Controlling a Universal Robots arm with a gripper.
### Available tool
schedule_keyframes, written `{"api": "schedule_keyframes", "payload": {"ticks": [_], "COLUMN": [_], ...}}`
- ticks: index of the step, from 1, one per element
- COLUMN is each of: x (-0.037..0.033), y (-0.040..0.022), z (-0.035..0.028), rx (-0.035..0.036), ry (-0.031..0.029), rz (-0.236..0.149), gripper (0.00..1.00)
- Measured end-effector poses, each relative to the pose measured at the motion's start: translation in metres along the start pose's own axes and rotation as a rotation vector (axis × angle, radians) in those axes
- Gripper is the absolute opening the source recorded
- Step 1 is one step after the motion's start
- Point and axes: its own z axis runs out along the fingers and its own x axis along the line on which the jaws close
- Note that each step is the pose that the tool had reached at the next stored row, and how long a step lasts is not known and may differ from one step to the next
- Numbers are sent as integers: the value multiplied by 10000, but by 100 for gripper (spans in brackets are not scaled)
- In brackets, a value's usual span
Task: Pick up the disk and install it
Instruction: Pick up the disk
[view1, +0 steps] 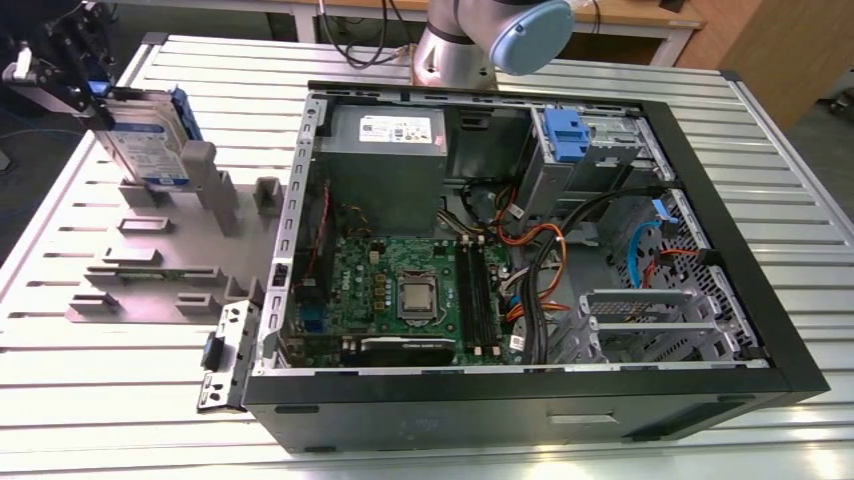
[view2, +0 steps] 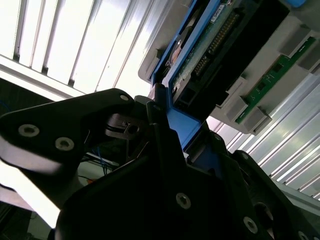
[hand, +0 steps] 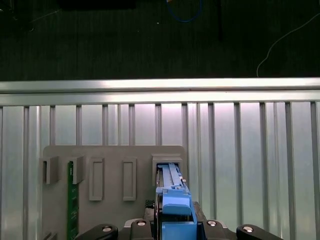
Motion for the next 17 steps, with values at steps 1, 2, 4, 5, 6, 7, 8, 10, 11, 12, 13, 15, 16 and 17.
{"api": "schedule_keyframes", "payload": {"ticks": [1,2,4,5,6,7,8,10,11,12,13,15,16,17], "x": [0,0,0,0,0,0,0,0,-1,-1,-1,-1,-1,-1], "y": [0,0,0,0,0,0,0,0,0,0,0,1,1,1], "z": [-2,-5,-11,-13,-15,-18,-21,-27,-30,-32,-34,-42,-47,-53], "rx": [0,-1,-1,1,1,0,-1,0,0,1,1,-3,-4,-2], "ry": [0,0,0,0,0,-1,0,0,0,0,0,1,2,1], "rz": [0,0,0,0,0,0,0,0,0,0,0,0,0,0], "gripper": [36,36,36,36,36,36,36,36,36,36,36,36,36,36]}}
